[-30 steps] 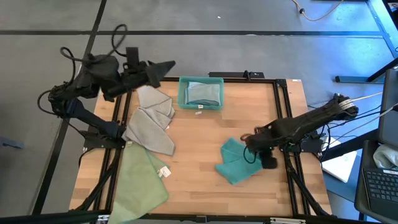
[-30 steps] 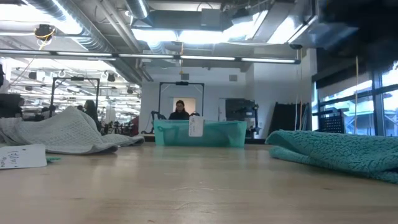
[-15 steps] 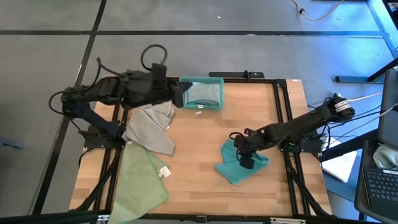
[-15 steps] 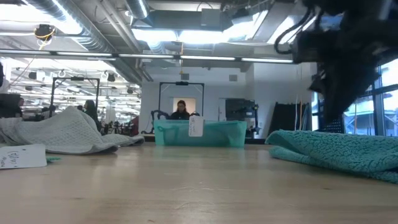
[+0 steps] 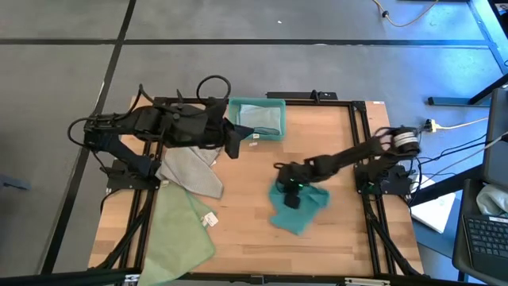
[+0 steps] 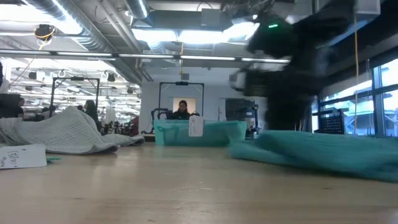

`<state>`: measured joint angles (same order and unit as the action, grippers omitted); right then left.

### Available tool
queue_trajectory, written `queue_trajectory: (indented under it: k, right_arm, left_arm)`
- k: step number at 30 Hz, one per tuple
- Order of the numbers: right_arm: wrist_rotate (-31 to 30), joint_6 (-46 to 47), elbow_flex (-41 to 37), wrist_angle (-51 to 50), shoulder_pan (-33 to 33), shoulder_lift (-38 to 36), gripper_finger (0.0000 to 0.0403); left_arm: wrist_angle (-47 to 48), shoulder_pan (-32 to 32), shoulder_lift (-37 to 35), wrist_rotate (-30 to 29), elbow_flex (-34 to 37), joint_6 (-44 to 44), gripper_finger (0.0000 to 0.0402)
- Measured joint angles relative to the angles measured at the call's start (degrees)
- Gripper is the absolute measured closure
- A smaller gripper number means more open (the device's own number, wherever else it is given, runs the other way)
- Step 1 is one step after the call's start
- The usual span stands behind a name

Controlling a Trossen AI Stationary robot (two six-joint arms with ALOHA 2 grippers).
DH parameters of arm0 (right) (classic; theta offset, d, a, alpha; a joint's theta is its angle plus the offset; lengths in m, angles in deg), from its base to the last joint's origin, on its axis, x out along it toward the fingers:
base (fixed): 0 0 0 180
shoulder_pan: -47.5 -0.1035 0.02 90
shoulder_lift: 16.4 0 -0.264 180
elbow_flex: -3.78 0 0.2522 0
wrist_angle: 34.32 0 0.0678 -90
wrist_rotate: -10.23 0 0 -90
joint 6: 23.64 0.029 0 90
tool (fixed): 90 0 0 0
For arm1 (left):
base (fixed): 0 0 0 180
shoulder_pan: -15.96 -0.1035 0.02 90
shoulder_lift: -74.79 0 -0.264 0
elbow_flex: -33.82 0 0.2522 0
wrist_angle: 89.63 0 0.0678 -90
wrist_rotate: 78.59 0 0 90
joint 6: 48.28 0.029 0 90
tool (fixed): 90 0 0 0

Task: Fold microfiber towels
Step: Prepare the blue towel

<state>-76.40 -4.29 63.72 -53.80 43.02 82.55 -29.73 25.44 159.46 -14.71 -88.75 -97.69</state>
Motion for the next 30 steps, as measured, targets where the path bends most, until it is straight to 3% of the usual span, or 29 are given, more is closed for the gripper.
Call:
queue_trajectory:
  k: [4,7,11,15,22,30]
  right_arm:
    - [0.8,-2.1,9.2,11.9,4.9,7.6,0.0351]
    - [8.8,-6.4,19.4,12.8,7.4,12.9,0.0351]
    - [11.7,-8.2,32.3,-3.7,9.4,15.4,0.0351]
    - [14.7,-16.3,38.2,-20.5,10.3,13.5,0.0351]
    - [19.8,-20.4,35.8,-42.1,10.5,-0.9,0.0365]
    - [14.9,-4.4,28.0,-42.2,6.6,-23.6,0.0393]
  left_arm:
    - [3.3,0.0,-1.1,0.6,0.0,-1.3,0.0401]
    - [5.3,-0.4,-1.9,0.8,0.0,-1.5,0.0401]
    - [8.3,-0.5,-4.0,0.3,0.0,-1.5,0.0401]
    - [13.8,-0.5,-5.2,-0.3,-0.1,-1.2,0.0401]
    - [29.0,1.8,-4.2,-0.6,0.0,-1.0,0.0401]
    - [30.4,3.7,-0.4,-2.8,2.6,-6.9,0.0401]
